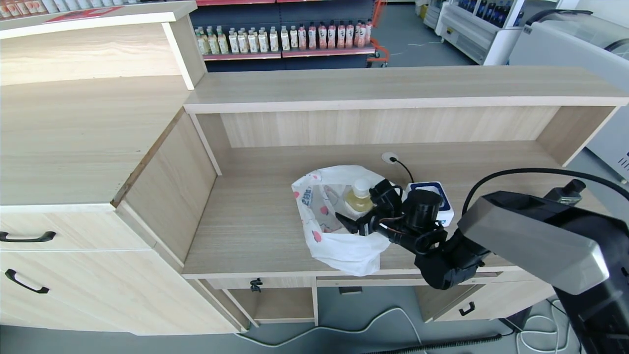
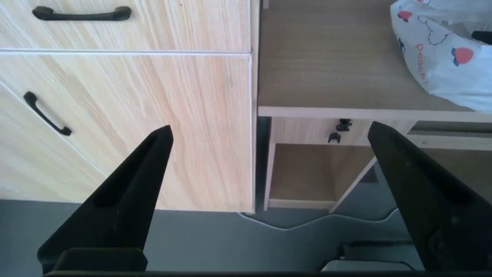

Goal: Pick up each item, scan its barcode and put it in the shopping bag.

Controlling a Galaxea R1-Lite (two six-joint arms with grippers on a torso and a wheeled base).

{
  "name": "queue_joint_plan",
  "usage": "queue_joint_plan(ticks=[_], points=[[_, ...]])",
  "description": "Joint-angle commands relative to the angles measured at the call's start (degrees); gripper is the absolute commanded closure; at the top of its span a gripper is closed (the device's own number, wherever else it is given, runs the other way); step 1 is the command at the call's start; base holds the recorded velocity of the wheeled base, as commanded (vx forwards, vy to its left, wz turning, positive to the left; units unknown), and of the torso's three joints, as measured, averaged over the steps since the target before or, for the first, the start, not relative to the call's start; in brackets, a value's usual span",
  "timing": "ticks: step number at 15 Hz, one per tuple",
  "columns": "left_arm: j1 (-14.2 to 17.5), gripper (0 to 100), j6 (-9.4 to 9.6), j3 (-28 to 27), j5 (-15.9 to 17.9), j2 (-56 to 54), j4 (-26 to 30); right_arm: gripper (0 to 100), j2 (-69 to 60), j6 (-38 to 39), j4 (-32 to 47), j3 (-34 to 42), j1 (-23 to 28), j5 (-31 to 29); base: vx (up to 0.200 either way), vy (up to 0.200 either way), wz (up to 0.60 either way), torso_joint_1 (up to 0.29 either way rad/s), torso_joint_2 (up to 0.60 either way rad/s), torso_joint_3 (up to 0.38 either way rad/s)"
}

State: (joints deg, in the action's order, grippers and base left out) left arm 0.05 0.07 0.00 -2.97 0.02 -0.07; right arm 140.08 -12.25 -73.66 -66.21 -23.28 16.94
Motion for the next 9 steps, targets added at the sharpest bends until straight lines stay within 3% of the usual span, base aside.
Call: queue_joint_plan(ticks=[1,9], points=[[0.0,0,0.01,0.0,0.0,0.0,0.0,0,-2.5,0.6,0.5,-0.2,0.3,0.1,0.0,0.0,0.0,0.0,0.0,0.0],[0.0,0,-0.34,0.0,0.0,0.0,0.0,0,-24.7,9.4,13.8,2.2,2.0,-0.2,0.0,0.0,0.0,0.0,0.0,0.0]])
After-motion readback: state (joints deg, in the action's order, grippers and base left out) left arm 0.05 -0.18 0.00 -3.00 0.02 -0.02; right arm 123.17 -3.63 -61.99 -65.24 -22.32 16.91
